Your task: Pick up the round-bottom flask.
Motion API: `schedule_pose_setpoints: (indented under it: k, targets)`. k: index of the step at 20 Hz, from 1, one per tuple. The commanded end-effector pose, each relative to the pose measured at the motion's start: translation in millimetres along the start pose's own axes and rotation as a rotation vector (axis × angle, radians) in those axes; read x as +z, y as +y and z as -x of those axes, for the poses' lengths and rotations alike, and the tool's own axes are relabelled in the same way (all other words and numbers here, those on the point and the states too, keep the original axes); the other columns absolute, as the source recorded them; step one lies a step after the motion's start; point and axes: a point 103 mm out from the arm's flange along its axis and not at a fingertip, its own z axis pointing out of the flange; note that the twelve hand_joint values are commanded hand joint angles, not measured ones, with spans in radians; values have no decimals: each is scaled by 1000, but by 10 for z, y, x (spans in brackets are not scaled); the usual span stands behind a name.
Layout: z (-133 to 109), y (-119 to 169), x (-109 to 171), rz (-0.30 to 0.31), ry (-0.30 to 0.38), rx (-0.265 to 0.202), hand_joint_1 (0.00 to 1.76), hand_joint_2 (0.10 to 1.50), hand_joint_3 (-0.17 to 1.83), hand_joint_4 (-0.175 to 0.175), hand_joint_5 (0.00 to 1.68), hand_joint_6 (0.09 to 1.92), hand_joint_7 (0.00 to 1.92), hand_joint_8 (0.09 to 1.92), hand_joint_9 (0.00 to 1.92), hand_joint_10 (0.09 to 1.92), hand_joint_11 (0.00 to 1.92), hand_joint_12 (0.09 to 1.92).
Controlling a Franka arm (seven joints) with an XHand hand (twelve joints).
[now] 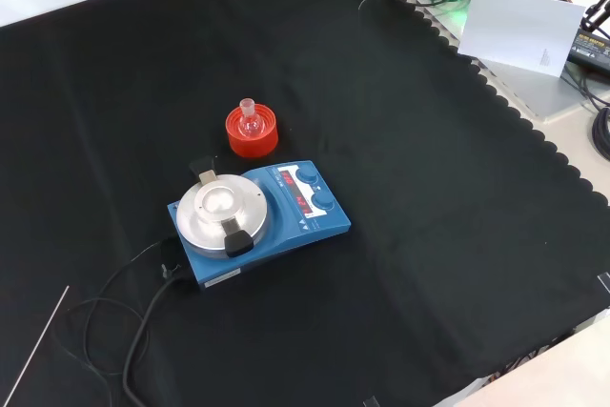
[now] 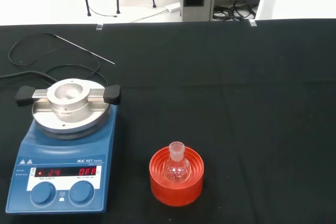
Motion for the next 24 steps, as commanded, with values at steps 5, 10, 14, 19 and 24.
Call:
schedule_pose_setpoints:
  k: [5,10,14,19,24]
  targets:
    - [14,1,9,7,-2,1,71,1270,342,7,284,133,165,492,241,581,0,980]
    - [105,62,95,-16,19,21,89,1276,300,10,310,99,172,480,245,575,0,982]
    - [101,118,214,-30,42,38,181,1221,265,13,311,87,174,474,243,575,0,981]
    - [271,224,497,-30,167,66,407,1109,225,14,299,87,184,475,259,584,0,997]
    - [376,586,906,-7,329,56,736,806,516,20,333,87,217,491,318,599,0,1090]
